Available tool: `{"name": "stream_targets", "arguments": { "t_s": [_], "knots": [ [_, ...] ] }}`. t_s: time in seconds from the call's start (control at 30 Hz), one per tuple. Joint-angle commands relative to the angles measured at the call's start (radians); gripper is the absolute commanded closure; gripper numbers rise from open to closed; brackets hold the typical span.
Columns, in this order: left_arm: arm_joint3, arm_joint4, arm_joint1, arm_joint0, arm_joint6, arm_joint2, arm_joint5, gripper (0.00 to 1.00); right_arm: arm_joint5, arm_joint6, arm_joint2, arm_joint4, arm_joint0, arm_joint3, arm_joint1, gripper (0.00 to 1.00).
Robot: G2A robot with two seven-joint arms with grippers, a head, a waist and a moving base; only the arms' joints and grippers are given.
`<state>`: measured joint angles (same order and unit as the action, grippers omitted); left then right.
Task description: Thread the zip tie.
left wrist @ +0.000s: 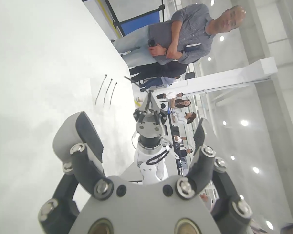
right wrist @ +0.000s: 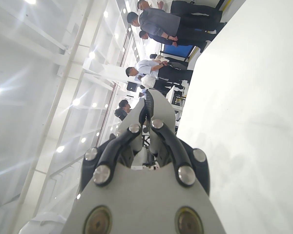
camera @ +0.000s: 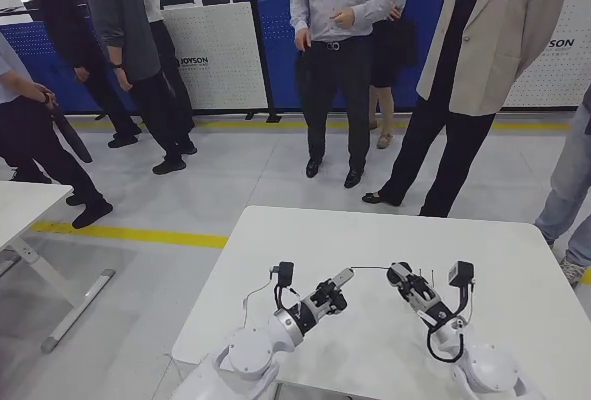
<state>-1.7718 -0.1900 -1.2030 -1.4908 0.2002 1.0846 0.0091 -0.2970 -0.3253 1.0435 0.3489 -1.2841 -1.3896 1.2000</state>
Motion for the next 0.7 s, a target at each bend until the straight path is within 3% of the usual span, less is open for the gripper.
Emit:
{"name": "stream_targets", "arguments": {
  "t_s": [0.0, 0.07, 0.13, 0.5, 0.67],
  "knots": [
    [0.016, -0.007, -0.01, 0.041, -0.004, -0.045, 0.006, 0.0, -0.001, -0.005, -0.007, -0.004, 0.0, 0.002, 0.003, 1.0],
    [0.044, -0.013, -0.02, 0.078, -0.022, -0.078, 0.016, 0.0, 0.0, -0.007, -0.011, -0.009, 0.002, 0.004, 0.006, 1.0],
    [0.087, -0.018, -0.034, 0.121, -0.085, -0.11, 0.042, 0.0, 0.001, -0.006, -0.012, -0.011, 0.002, 0.004, 0.007, 1.0],
    [0.103, -0.028, -0.038, 0.13, -0.093, -0.116, 0.039, 0.0, 0.001, -0.006, -0.012, -0.011, 0.002, 0.004, 0.007, 1.0],
    [0.18, -0.029, -0.058, 0.2, -0.144, -0.148, 0.03, 0.0, 0.001, -0.006, -0.012, -0.011, 0.002, 0.004, 0.007, 1.0]
  ]
}}
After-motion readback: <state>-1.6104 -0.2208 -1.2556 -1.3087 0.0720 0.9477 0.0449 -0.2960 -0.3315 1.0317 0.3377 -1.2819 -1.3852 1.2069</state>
